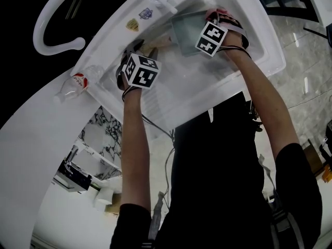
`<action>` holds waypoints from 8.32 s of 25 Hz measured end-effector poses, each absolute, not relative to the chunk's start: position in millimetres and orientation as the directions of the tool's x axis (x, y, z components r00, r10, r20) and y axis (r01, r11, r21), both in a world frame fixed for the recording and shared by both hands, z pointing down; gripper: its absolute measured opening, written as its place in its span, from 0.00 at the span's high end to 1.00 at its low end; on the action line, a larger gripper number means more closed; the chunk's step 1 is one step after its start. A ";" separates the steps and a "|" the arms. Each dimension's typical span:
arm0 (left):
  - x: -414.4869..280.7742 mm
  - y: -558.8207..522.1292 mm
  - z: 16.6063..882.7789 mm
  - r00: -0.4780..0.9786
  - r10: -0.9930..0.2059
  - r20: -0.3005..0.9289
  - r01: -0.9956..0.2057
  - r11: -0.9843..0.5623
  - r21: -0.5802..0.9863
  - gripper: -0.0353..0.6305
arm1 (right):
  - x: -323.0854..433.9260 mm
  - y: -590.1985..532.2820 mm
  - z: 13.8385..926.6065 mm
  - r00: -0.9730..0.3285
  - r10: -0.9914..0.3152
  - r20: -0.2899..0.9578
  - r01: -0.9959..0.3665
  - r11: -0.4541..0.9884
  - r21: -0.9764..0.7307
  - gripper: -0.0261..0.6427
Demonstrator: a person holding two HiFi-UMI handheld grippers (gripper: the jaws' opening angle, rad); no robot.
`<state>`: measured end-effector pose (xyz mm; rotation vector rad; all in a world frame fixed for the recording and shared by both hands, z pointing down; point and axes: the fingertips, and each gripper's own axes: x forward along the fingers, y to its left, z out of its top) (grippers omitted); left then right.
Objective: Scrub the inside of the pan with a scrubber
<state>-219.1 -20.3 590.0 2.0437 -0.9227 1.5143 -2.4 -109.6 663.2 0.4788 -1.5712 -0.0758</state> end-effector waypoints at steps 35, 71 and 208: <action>-220.3 -20.6 590.3 0.161 -0.282 0.946 -0.753 -0.655 -0.067 0.62 | -112.0 8.8 645.2 -0.423 0.267 0.866 -0.395 0.806 -0.441 0.91; -219.5 -20.9 590.9 0.164 -0.277 0.947 -0.737 -0.673 -0.069 0.62 | -128.9 -98.4 638.2 -0.535 -0.267 0.801 -0.475 0.880 -0.025 0.91; -220.1 -20.8 591.0 0.174 -0.282 0.944 -0.742 -0.668 -0.063 0.61 | -46.7 -1.2 652.9 -0.309 0.321 0.895 0.169 0.945 -0.281 0.91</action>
